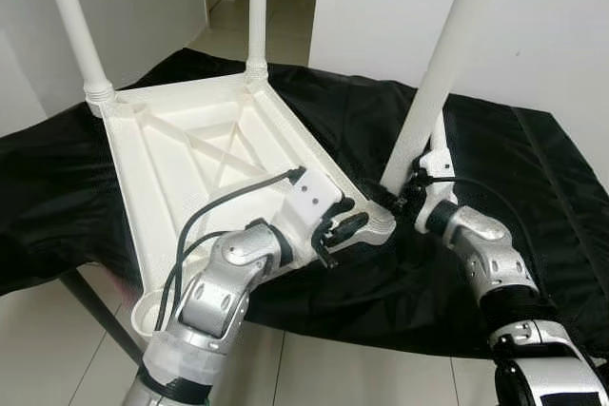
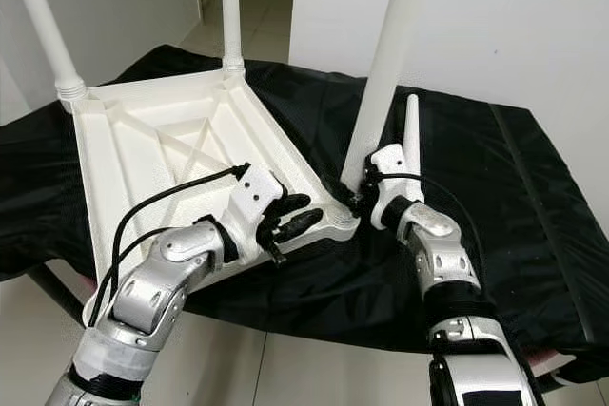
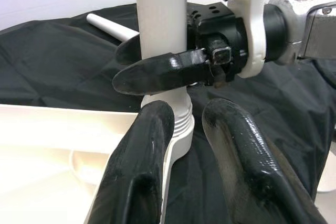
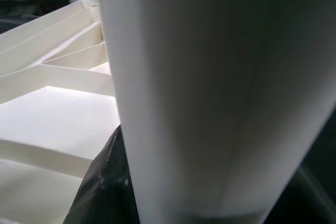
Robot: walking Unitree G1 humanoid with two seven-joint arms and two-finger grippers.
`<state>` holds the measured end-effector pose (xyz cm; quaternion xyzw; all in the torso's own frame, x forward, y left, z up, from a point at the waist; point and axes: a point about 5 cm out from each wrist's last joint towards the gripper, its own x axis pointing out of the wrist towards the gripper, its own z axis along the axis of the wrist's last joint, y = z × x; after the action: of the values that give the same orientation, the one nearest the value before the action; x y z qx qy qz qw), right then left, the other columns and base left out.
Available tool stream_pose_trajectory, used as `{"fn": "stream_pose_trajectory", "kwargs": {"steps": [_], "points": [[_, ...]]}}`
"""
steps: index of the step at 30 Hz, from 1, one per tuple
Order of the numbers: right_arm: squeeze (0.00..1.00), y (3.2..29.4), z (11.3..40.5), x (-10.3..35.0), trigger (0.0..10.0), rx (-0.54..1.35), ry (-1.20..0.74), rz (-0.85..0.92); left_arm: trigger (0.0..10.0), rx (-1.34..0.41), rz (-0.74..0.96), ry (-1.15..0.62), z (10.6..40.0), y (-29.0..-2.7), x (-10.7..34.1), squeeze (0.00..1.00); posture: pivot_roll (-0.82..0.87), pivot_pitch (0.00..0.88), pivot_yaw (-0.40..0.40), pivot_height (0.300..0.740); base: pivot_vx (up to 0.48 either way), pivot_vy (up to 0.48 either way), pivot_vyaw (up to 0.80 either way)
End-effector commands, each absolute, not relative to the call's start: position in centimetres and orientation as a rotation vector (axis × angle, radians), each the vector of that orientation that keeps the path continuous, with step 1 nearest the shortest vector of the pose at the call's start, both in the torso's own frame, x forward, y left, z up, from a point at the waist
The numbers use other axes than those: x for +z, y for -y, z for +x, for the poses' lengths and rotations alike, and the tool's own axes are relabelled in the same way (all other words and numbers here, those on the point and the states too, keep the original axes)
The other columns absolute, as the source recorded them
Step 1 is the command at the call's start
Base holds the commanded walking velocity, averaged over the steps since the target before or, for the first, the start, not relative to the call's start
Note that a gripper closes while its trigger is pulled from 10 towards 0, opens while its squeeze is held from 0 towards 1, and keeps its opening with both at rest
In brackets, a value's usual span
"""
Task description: Building children table
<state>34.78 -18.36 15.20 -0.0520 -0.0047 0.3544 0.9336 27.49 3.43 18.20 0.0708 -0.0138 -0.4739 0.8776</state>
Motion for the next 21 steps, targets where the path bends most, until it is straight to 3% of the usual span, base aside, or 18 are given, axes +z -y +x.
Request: {"fn": "stream_pose_trajectory", "kwargs": {"steps": [1,8,9,21], "points": [[0.0,18.26,34.49,13.87,0.0,0.752,-0.054,-0.089,10.0,-0.93,0.159,0.033,27.77,-3.41,18.38,0.0,0.01,0.0,-0.067,0.74,0.0,0.0,0.0],[0.0,18.12,34.38,13.55,0.0,0.742,-0.04,-0.05,10.0,-0.936,0.159,0.033,27.68,-3.41,18.4,0.0,0.0,0.004,-0.058,0.74,0.0,0.0,0.0],[0.0,18.05,34.38,13.62,10.0,0.723,-0.031,-0.027,10.0,-0.938,0.157,0.032,27.69,-3.38,18.39,0.0,0.0,0.009,-0.055,0.74,0.0,0.0,0.0],[0.0,17.47,33.65,13.54,10.0,0.408,0.018,0.056,10.0,-0.945,0.159,0.017,27.78,-3.46,17.99,0.0,-0.03,0.028,-0.056,0.74,0.0,0.0,0.0]]}}
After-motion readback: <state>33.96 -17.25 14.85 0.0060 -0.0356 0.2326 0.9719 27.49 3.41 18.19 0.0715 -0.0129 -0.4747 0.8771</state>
